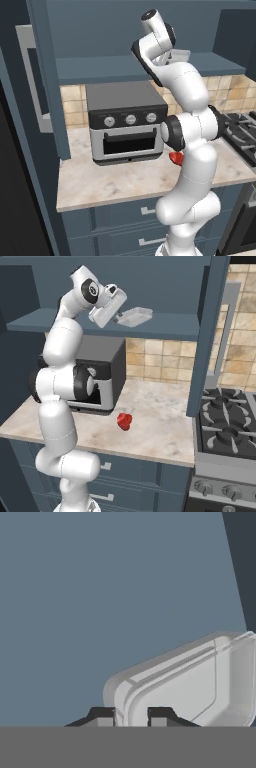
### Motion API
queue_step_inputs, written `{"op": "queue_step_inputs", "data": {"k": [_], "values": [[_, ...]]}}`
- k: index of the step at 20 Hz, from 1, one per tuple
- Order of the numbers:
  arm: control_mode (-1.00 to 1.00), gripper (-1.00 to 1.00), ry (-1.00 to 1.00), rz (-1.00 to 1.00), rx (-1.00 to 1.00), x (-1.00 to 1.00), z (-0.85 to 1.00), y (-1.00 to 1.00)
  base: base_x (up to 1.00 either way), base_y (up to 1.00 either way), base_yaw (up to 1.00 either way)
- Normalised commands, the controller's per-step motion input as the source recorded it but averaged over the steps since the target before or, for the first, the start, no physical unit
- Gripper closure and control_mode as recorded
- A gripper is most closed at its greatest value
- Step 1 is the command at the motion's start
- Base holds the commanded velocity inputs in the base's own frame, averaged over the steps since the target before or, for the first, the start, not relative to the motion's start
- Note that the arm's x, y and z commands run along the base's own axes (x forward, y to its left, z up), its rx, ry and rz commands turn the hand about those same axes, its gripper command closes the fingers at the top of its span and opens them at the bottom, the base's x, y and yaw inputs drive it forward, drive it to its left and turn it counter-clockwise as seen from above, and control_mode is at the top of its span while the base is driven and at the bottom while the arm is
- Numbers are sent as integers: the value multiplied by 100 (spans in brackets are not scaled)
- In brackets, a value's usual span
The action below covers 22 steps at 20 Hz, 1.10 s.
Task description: Retrieve the tupperware from the cabinet, then place the raw meat into the tupperware to avoid contamination.
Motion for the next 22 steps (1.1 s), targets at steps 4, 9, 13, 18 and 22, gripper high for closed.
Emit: {"op": "queue_step_inputs", "data": {"k": [4,9,13,18,22], "values": [[-100,100,13,0,8,0,-36,0,0,0,0],[-100,100,3,1,2,1,-17,10,0,0,0],[-100,100,-12,1,-10,1,-6,4,0,0,0],[-100,100,-19,3,-24,0,0,0,0,0,0],[-100,100,-13,6,-20,0,3,-3,0,0,0]]}}
